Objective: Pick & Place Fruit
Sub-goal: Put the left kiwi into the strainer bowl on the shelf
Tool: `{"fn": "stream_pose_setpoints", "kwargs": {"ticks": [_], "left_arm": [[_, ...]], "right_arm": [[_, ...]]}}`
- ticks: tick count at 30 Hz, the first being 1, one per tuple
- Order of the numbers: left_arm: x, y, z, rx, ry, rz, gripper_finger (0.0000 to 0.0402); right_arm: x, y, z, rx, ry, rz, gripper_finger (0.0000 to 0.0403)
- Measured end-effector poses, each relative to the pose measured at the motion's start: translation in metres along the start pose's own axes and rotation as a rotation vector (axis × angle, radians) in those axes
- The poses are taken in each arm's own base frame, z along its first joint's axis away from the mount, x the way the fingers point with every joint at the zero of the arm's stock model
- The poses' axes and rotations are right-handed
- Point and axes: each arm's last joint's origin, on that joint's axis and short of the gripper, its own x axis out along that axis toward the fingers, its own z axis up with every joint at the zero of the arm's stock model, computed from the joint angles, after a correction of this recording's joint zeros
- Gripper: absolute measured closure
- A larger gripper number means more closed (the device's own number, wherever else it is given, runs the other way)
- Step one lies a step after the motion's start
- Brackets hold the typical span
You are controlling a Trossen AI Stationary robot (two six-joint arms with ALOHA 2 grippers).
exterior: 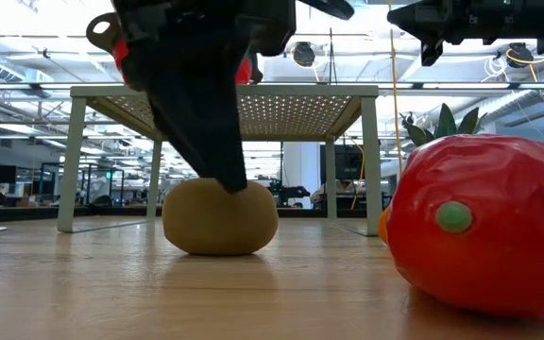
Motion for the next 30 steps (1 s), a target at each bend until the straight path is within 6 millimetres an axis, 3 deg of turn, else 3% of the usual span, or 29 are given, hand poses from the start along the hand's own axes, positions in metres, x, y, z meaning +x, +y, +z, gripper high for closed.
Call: {"fn": "stream_pose_setpoints", "kwargs": {"ticks": [15, 24, 30], "left_arm": [[0.01, 0.001, -0.005, 0.053, 0.001, -0.003, 0.0149], [0.02, -0.001, -0.009, -0.041, 0.048, -0.031, 0.0158], [0.02, -0.002, -0.009, -0.09, 0.049, -0.031, 0.0198]], "right_arm": [[0.0, 0.0, 0.0, -0.008, 0.001, 0.0, 0.0403], [0.0, 0.0, -0.001, -0.006, 0.004, 0.0, 0.0403], [0.0, 0.0, 0.0, -0.003, 0.004, -0.001, 0.0403]]}}
